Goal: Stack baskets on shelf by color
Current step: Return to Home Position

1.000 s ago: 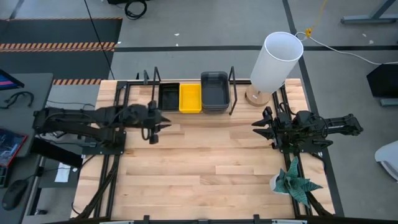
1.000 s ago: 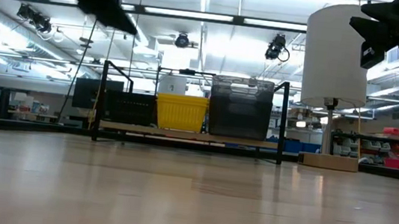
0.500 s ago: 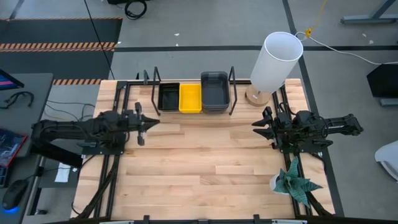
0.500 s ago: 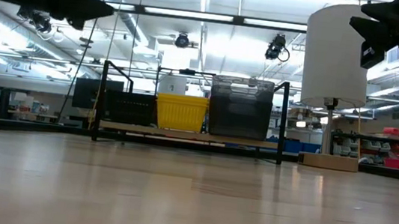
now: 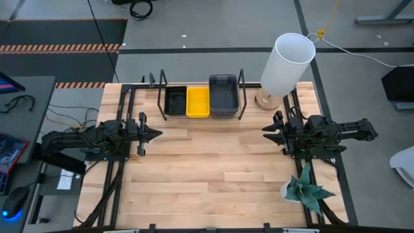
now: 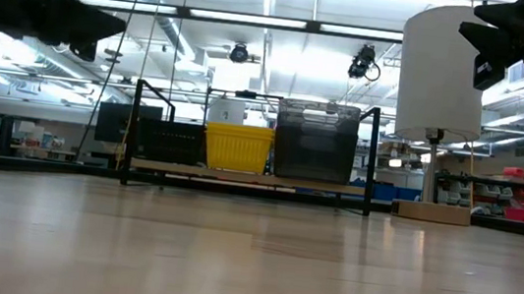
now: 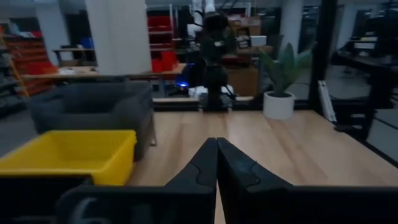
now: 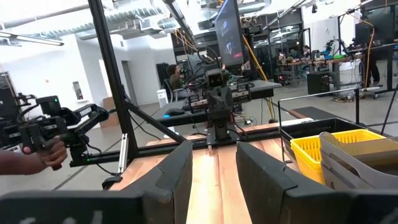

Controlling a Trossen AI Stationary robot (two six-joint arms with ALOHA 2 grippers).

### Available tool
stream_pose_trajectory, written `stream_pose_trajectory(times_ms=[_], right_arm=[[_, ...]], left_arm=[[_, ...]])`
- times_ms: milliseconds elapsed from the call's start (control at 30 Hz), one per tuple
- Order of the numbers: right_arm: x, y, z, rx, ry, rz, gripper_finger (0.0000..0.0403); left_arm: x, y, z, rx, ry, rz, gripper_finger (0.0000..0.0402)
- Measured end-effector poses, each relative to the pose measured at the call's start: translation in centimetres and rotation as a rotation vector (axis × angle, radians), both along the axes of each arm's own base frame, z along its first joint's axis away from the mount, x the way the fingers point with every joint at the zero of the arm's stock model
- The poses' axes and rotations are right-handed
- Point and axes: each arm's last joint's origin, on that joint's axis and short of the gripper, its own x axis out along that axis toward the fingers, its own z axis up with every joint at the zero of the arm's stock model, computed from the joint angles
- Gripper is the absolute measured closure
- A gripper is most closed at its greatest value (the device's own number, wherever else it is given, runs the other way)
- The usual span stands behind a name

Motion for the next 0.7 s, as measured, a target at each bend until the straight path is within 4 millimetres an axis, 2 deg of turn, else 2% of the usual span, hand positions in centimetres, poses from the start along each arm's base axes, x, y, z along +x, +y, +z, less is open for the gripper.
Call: stream_pose_trajectory(times_ms=[200,300,467,700], right_arm=[[0.0,0.0,0.0,0.000,0.000,0.000,0.0273],[0.0,0.0,0.0,0.000,0.000,0.000,0.0273],[0.0,0.0,0.0,0.000,0.000,0.000,0.0273],[0.0,0.0,0.0,0.000,0.000,0.000,0.0273]], left_arm=[[0.0,-0.3,-1.5,-0.036,0.039,-0.107,0.0393],[0.0,-0.3,-1.9,-0.111,0.086,-0.110,0.0382],[0.1,-0.3,-2.0,-0.338,0.085,-0.112,0.0368],[0.1,-0.3,-1.9,-0.367,0.078,-0.115,0.0373]])
